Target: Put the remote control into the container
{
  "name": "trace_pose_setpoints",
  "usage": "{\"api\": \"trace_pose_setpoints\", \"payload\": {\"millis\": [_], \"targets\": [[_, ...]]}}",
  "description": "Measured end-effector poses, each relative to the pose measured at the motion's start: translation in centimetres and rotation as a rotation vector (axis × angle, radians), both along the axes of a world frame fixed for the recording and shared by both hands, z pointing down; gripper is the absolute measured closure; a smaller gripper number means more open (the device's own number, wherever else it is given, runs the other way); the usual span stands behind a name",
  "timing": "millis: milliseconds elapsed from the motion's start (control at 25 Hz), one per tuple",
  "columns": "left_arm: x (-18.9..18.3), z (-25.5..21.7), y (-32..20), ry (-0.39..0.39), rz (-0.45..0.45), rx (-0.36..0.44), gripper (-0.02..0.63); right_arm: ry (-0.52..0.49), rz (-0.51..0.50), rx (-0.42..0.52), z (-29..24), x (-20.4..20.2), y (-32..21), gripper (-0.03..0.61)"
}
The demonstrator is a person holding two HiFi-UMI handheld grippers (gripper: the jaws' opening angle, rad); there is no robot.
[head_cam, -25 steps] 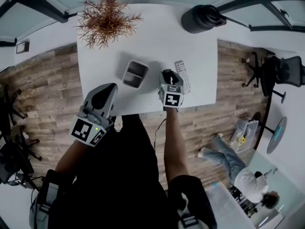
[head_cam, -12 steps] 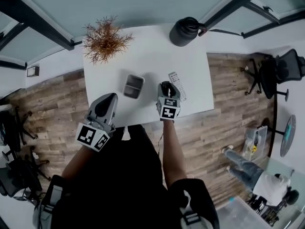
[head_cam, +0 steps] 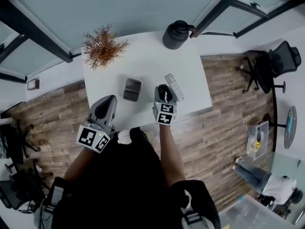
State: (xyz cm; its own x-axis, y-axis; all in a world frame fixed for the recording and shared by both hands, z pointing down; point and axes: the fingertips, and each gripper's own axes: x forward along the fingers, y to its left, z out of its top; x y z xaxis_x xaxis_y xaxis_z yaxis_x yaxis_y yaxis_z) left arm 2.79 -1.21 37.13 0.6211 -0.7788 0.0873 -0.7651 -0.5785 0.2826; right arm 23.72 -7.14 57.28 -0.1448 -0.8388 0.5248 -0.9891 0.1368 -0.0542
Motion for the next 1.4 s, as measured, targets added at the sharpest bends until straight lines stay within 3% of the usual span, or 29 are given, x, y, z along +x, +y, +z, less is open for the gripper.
{"api": "trace_pose_setpoints", "payload": {"millis": [280, 520, 920, 1400], "targets": [[-2.7, -0.5, 0.0, 0.014, 0.085, 0.024, 0.606, 0.006, 0.130, 0.098, -2.7, -1.0, 2.1, 0.391], [-4.9, -2.0, 0.2, 0.037, 0.145, 0.064, 0.606, -0.061, 0.216, 0.161, -5.1, -4.1, 3.9, 0.391], [-8.1, -0.9, 0.2, 0.064, 0.201, 0.055, 0.606, -0.114, 0.244, 0.254, -6.8, -10.6, 3.1, 0.391], [-10.1, 1.7, -0.8, 0.060, 0.223, -0.003, 0.606, -0.120, 0.277, 0.292, -5.9, -12.9, 1.2, 0.391]]}}
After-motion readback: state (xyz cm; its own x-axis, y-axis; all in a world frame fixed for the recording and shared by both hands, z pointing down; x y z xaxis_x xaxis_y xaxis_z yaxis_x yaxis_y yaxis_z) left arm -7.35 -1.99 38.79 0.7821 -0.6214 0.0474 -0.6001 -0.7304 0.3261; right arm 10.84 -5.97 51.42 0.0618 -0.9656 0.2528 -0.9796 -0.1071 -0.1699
